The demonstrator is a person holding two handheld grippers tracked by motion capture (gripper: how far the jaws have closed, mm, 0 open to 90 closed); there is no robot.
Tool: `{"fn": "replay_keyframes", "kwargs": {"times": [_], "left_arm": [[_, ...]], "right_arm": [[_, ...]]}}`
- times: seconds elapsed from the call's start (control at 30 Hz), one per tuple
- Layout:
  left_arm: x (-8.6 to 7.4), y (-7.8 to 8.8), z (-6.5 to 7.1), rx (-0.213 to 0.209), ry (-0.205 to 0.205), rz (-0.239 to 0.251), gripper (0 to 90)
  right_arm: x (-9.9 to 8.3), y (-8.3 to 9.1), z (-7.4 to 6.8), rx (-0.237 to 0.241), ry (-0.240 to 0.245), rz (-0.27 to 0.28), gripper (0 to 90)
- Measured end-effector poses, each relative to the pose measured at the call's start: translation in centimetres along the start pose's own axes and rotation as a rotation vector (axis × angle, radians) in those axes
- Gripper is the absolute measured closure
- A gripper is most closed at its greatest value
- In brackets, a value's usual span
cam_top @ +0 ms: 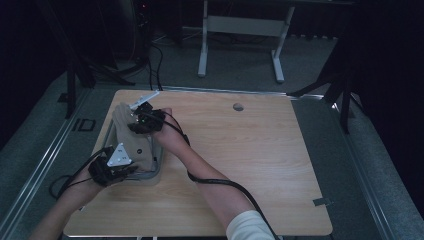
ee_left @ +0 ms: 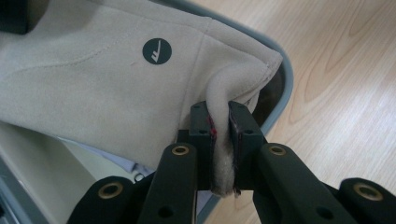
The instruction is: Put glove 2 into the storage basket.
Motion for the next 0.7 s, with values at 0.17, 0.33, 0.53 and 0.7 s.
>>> {"fn": "replay_keyframes", "kwargs": {"times": [0.17, 0.33, 0.53, 0.7], "left_arm": [[-0.5, -1.2, -0.2, -0.026, 0.027, -0.006, 82.1], [-0.5, -2.1, -0.4, -0.029, 0.033, -0.012, 82.0], [-0.8, -2.8, -0.6, -0.055, 0.058, -0.014, 81.9], [-0.8, -2.6, -0.7, -0.066, 0.079, -0.001, 79.8]], "right_arm": [[-1.1, -2.5, 0.3, -0.030, 0.008, -0.055, 66.9], [-2.4, -4.3, 1.0, -0.052, 0.000, -0.100, 66.1], [-2.8, -5.0, 1.4, -0.031, -0.029, -0.101, 63.3], [-2.6, -4.5, 1.6, -0.034, -0.025, -0.076, 53.9]]}}
Point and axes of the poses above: each handheld gripper's, and its own axes: y roughly backward along the jaws, x roughly out of its top, z roughly to its right, the point moved 6 cm from there along -y, roughly forward along the jaws, and after that the axes turned 7 degrees about -z, right-handed, at the moved point
